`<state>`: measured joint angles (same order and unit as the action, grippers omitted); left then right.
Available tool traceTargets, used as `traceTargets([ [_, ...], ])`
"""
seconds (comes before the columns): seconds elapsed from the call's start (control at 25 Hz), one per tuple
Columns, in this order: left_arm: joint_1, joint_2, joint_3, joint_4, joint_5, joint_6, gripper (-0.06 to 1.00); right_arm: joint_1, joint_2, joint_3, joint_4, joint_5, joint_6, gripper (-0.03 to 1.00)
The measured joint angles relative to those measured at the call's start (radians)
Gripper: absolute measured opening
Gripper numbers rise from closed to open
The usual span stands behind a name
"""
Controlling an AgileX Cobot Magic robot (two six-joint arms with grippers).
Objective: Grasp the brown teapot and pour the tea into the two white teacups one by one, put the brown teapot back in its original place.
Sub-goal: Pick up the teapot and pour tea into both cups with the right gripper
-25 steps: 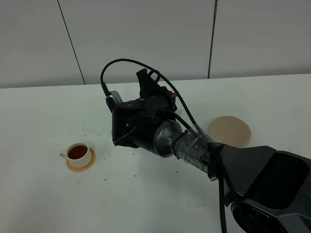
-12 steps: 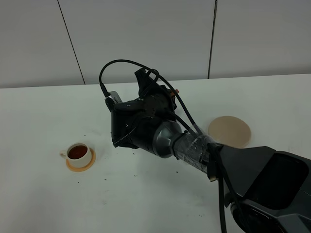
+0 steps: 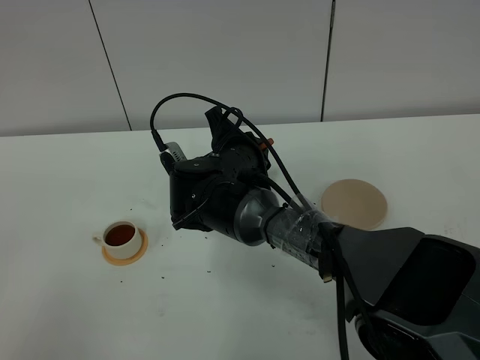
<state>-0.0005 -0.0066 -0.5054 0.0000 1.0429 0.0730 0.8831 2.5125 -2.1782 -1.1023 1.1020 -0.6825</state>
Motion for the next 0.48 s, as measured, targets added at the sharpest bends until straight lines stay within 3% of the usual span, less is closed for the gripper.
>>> traceTargets([
  [0.48,0.000,0.000,0.000,0.000,0.000,-0.001,0.53,0.000,0.000,0.000,-0.002,-0.002,-0.002,0.09],
])
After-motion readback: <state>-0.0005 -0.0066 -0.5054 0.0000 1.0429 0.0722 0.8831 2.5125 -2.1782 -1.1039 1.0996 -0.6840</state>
